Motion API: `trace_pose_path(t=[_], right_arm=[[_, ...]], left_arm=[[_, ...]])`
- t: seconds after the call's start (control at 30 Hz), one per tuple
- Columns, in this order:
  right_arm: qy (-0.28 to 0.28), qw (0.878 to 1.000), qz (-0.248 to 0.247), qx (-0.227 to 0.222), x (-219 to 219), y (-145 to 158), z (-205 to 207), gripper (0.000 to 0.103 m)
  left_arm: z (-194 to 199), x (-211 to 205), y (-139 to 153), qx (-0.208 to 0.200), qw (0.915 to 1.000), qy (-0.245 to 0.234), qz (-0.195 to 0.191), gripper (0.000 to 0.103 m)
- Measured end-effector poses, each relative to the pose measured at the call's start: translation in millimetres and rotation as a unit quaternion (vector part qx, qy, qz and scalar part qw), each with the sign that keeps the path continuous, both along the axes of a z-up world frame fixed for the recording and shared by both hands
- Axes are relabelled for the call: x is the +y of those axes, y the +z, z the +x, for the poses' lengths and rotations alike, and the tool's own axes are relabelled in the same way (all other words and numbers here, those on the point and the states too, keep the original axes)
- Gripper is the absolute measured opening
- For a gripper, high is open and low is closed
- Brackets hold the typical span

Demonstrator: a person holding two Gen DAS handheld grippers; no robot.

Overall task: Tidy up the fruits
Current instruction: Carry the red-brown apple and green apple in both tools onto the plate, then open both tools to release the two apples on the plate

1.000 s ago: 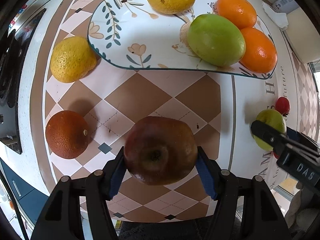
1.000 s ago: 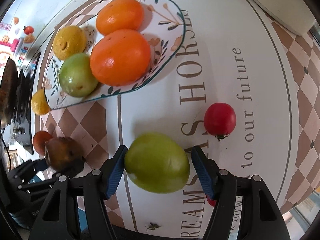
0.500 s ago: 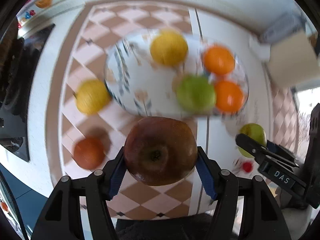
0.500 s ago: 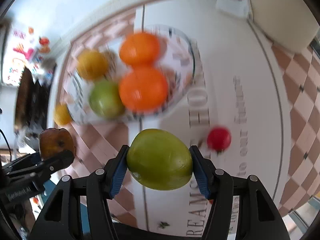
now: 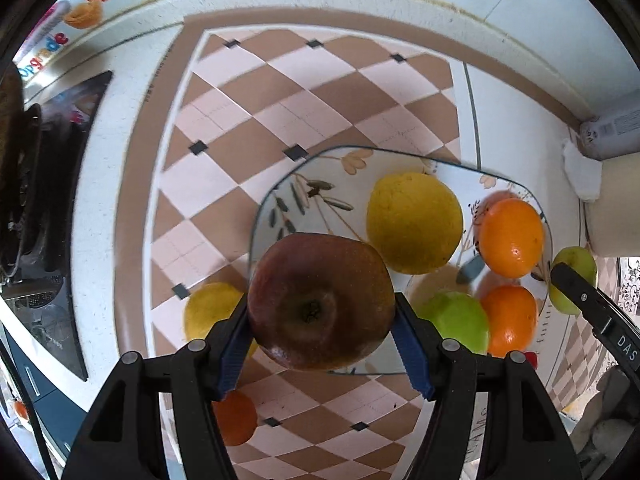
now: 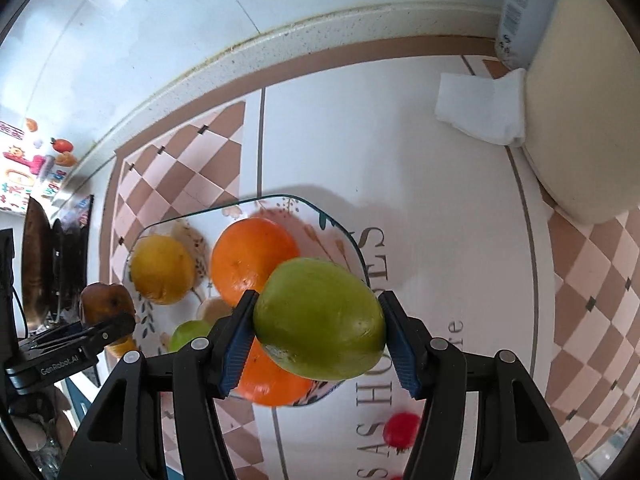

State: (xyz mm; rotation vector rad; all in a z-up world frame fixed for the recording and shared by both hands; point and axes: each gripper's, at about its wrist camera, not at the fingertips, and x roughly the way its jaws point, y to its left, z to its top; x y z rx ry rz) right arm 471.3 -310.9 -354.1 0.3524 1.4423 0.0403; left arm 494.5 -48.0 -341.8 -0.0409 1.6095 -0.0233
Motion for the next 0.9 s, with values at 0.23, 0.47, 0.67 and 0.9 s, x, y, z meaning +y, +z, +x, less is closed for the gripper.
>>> trace_pose_path(t=[0.23,0.47,0.67,0.9], right_arm=[[-0.007,1.000,0.010,0.025,1.5,-13.9,-0.8,0.067],[-0.008,1.000,0.003,0.019,0.1,1.6,-3.9,0.091],[0.009,0.999,-0.048,0.000,10.9,27.0,-22.4,0.094],[0.027,0.996,-0.086,-0.017,29.0,50.8,-56.4,0.094]], left_arm=[[2.3,-4.2,-15.6,0.018,0.9998,0.005,-0.004,0.070],[1.0,-1.6,2.4,-0.003,0.9999,0.002,-0.011,0.089],[-17.4,3.2,29.6,-0.037,0.9992,0.003,0.015,0.089],[-56.3,8.5,52.9,-0.084,0.9947,-0.004,0.060,0.089]])
